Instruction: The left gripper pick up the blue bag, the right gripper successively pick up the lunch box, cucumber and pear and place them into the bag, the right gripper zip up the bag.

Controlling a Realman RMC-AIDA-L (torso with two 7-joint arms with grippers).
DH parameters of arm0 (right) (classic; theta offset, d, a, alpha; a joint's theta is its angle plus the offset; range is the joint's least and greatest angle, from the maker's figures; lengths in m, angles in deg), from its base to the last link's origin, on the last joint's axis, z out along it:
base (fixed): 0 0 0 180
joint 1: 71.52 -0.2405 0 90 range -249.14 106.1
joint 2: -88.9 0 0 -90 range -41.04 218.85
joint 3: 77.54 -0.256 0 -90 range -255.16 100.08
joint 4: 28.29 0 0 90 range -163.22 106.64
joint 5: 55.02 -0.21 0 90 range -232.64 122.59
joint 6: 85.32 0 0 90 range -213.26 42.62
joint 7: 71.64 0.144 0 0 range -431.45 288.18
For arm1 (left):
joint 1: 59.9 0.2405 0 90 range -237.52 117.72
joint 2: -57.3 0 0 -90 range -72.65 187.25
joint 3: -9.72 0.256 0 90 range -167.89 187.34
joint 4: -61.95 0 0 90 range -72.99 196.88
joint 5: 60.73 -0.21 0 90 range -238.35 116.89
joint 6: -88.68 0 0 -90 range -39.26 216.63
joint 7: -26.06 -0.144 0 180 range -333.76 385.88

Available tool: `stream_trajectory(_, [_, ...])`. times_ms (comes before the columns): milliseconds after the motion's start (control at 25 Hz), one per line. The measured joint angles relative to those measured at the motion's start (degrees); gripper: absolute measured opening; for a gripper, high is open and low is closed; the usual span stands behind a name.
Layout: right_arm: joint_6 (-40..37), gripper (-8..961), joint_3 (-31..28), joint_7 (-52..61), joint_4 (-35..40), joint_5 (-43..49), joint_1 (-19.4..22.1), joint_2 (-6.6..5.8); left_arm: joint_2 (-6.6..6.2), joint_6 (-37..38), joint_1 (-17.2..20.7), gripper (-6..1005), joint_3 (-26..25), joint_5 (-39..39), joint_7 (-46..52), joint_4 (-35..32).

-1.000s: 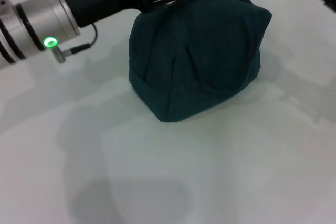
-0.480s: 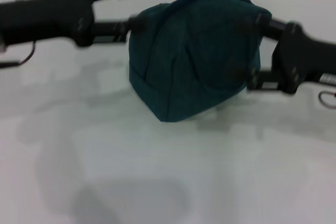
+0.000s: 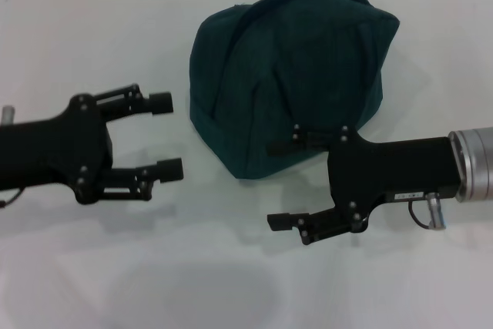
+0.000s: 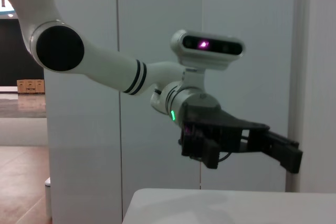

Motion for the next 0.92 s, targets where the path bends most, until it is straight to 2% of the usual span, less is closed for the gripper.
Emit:
stream_trajectory(160, [0.2,875,0.1,0.0,-0.1,0.0,0.0,0.03,-0.08,0.0,0.6,875,-0.3,-0.2,-2.2,2.8])
stream_trajectory(640, [1.5,875,-0.2,0.0,-0.6,-0.2,0.3,0.08,1.08,0.2,1.2,875,-0.7,-1.5,-2.6,3.2])
stream_trajectory(920, [2.8,875,-0.3,0.0,-0.7,-2.1,0.6,-0.04,1.29,0.3,1.1,875,-0.4,-1.8,-2.6,3.2])
